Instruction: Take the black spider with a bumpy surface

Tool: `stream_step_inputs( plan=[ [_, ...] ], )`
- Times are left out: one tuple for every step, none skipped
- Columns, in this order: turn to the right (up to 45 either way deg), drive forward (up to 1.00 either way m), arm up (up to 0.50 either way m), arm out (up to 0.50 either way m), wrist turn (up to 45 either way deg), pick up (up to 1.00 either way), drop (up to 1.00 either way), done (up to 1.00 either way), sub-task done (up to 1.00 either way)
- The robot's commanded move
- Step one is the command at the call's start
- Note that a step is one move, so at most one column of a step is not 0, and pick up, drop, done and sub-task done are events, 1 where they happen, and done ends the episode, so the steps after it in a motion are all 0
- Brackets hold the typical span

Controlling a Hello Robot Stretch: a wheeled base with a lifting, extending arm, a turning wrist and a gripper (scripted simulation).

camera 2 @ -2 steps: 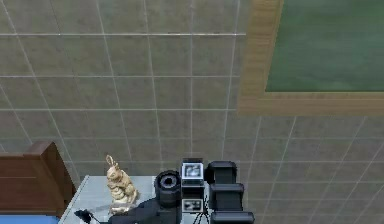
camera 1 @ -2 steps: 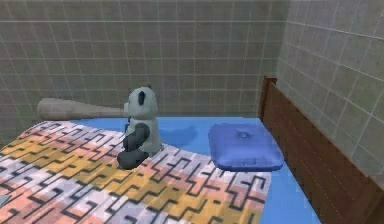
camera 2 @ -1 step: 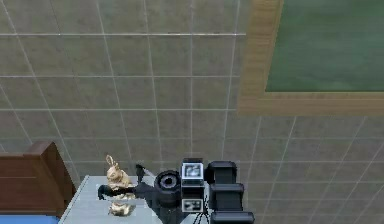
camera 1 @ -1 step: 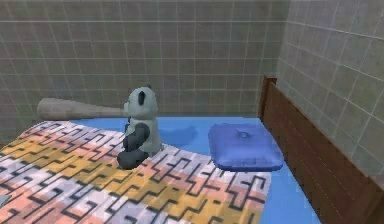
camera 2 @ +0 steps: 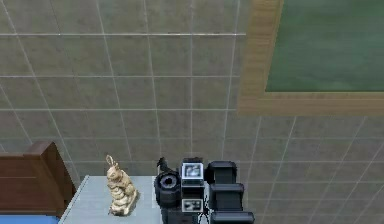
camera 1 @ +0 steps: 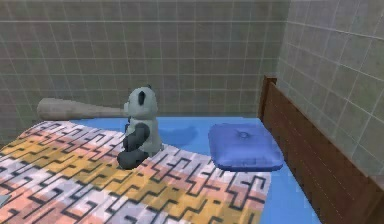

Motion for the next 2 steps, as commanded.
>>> stream_step_inputs(
  plan=[
    [0.0, 0.00, 0.00, 0.00, 9.0, 0.00, 0.00, 0.00, 0.00],
    [0.0, 0.00, -0.30, 0.00, 0.0, 0.00, 0.00, 0.00, 0.00]
  ],
)
